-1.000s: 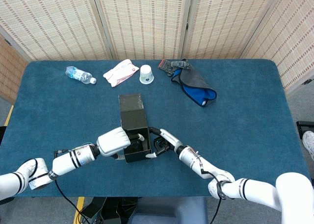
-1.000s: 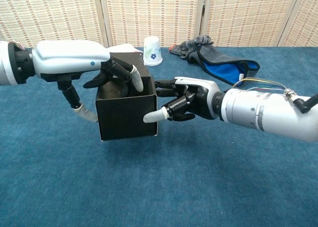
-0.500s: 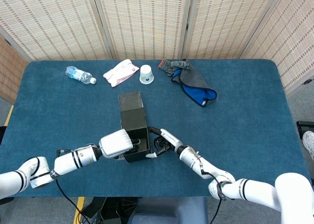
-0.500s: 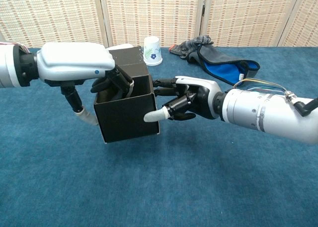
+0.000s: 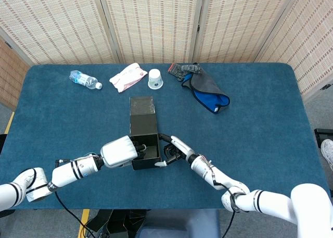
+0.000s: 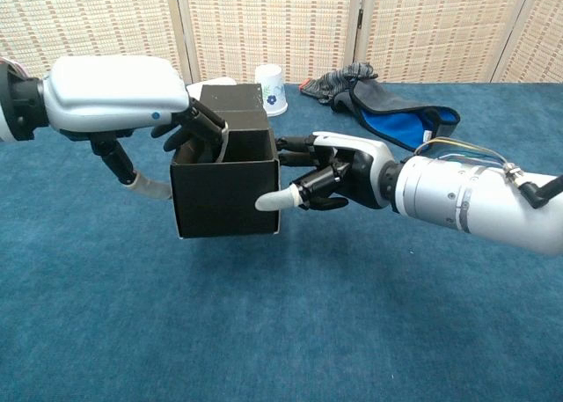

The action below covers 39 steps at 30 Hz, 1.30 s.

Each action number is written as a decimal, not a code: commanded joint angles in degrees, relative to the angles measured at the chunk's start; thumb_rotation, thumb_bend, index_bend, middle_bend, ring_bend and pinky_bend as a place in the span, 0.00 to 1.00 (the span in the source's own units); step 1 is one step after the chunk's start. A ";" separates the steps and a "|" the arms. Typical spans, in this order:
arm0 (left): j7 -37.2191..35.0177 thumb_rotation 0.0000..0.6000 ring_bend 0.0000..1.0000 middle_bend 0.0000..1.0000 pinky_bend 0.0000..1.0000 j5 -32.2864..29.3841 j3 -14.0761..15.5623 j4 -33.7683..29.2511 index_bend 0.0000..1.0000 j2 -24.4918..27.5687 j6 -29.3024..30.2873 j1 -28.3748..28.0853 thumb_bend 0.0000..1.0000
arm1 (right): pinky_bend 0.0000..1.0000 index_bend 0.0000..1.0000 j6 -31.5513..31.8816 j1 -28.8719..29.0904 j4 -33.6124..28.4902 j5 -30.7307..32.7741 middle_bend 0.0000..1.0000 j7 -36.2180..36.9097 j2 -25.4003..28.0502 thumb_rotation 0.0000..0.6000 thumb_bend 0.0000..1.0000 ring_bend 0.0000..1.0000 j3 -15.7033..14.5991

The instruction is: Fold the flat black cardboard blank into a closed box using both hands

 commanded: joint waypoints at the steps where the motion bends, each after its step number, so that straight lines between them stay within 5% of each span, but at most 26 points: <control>1: 1.77 1.00 0.56 0.38 0.61 -0.67 0.09 -1.18 0.46 1.02 -0.36 0.54 0.27 | 1.00 0.41 0.20 0.03 0.20 -0.17 0.41 -0.07 -0.12 1.00 0.37 0.75 -0.24; 19: 7.17 1.00 0.56 0.33 0.52 -1.24 0.12 -3.64 0.47 2.42 -2.64 1.01 0.27 | 1.00 0.41 1.15 0.39 0.75 -0.22 0.41 -0.10 -0.78 1.00 0.40 0.75 -0.50; 31: 7.20 1.00 0.56 0.51 0.36 -0.07 0.11 -1.28 0.64 0.57 -1.47 0.83 0.27 | 1.00 0.41 2.06 0.31 0.83 -0.63 0.41 -0.15 -1.05 1.00 0.40 0.75 -0.94; 34: 7.75 1.00 0.54 0.45 0.36 -0.63 0.10 -1.65 0.54 0.90 -1.70 1.12 0.27 | 1.00 0.41 2.25 0.23 1.27 -0.50 0.41 -0.59 -1.25 1.00 0.40 0.75 -1.11; 39: 10.68 1.00 0.34 0.11 0.34 -3.83 -0.58 -4.02 0.23 2.19 -2.20 2.90 0.26 | 1.00 0.41 3.17 -0.47 2.62 0.70 0.41 -1.96 -1.67 1.00 0.40 0.75 -1.00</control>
